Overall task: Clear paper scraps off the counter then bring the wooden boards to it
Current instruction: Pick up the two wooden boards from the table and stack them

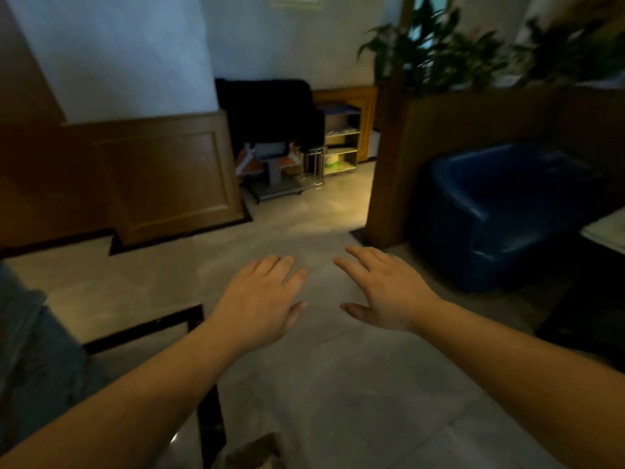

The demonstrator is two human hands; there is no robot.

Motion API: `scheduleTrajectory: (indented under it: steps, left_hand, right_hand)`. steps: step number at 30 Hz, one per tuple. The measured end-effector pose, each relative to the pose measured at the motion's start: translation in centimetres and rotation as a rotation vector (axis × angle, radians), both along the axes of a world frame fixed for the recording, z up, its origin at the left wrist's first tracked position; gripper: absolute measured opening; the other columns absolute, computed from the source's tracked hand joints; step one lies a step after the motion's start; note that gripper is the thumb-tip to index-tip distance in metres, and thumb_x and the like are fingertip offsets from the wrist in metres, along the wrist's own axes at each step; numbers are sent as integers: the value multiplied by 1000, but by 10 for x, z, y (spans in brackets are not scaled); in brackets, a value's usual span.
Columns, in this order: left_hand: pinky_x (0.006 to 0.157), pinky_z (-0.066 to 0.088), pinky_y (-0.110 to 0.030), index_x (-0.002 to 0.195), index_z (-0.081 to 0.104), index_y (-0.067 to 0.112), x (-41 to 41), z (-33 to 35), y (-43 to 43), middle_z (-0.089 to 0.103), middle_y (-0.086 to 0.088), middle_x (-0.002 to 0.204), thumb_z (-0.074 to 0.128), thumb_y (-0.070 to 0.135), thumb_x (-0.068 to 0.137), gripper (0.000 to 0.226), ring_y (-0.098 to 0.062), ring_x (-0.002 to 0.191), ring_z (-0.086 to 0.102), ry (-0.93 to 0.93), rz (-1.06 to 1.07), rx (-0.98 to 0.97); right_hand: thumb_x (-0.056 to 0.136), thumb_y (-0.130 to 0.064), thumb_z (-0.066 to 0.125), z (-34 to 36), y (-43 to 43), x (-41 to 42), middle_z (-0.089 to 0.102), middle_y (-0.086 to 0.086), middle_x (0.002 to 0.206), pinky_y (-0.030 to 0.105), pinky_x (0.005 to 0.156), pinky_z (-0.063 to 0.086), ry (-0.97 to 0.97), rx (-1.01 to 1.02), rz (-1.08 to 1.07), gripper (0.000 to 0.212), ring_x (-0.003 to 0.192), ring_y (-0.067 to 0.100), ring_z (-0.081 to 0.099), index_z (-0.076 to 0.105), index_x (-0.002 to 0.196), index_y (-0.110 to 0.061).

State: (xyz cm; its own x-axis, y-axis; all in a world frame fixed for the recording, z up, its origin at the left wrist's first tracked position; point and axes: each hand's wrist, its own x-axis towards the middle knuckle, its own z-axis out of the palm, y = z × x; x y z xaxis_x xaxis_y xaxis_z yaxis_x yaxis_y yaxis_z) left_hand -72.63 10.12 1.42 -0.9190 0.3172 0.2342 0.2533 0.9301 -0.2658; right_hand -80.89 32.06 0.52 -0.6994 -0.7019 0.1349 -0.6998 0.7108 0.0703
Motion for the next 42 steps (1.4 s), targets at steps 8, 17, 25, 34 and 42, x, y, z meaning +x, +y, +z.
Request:
scheduleTrajectory:
  steps: [8,17,25,34,42]
  left_hand:
    - [107,35,-43,143,33,19,-61,25,218,42,-11,147,45,49,89,62,-30,133,39,-4,-297,-16]
    - [115,22,-43,148,20,24,-135,28,467,26,-6,156,39,49,94,62,-27,142,24,-5,-516,35]
    - [111,32,-43,146,31,21,-197,28,621,37,-8,151,43,50,92,62,-28,137,35,1,-707,59]
    - [113,26,-41,148,25,23,-333,10,763,30,-5,154,40,51,93,63,-24,140,27,-23,-846,87]
    - [109,35,-42,143,31,22,-471,11,854,36,-7,150,43,51,92,60,-24,135,35,-62,-949,50]
  right_hand:
    - [84,-64,51,25,221,6,14,8,163,48,117,20,125,80,-327,85,148,32,17,12,152,-31]
    - [88,-60,48,40,482,7,9,11,164,47,119,21,104,154,-657,82,148,32,15,10,153,-28]
    - [88,-63,45,35,631,3,17,11,163,45,115,26,73,127,-895,80,147,31,20,15,153,-27]
    - [87,-63,47,9,735,-92,19,9,162,45,114,27,45,95,-1084,80,146,29,22,14,152,-30]
    - [88,-62,48,5,809,-194,13,7,164,46,116,23,-50,73,-1247,79,147,28,18,13,152,-31]
